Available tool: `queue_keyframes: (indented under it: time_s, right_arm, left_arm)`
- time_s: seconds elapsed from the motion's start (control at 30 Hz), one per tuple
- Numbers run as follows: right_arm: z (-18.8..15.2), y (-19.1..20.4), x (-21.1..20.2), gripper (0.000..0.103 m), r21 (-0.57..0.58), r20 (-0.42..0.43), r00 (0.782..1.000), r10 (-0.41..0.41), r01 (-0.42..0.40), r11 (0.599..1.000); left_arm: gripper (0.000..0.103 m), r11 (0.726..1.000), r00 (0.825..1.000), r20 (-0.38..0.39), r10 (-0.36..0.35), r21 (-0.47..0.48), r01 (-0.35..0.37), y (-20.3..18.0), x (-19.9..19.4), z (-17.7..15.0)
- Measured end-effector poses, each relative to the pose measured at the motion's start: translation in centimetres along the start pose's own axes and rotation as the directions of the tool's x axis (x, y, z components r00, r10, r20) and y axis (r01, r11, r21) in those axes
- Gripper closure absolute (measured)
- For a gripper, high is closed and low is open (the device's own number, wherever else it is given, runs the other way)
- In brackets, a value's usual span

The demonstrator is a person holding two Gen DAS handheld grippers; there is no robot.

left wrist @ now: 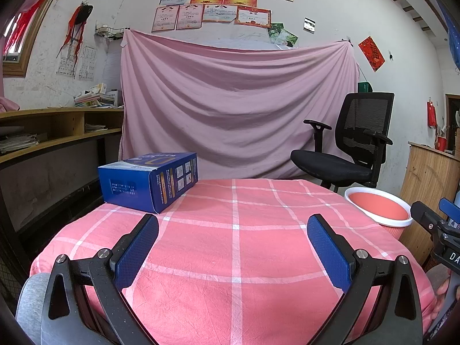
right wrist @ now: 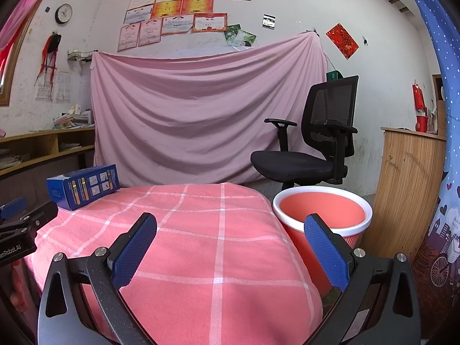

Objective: Collect trash

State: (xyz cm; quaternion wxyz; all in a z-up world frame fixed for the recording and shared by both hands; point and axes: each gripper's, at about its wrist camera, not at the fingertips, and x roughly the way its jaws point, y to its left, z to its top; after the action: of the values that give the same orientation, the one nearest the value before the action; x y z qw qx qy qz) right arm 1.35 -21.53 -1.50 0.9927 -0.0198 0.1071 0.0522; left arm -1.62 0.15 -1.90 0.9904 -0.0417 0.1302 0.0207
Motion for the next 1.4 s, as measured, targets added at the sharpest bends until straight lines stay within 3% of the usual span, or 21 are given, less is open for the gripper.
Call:
queue_keyframes:
  time_s: [1.4]
  right_arm:
    - [-0.25,0.15,0.06,0.000,0.013,-0.013,1.000,0.004,-0.004,1.000]
  left_arm:
    - [0.002,1.000,1.000,-0.005,-0.002,0.000,0.002,0.09,-0.09,0.01]
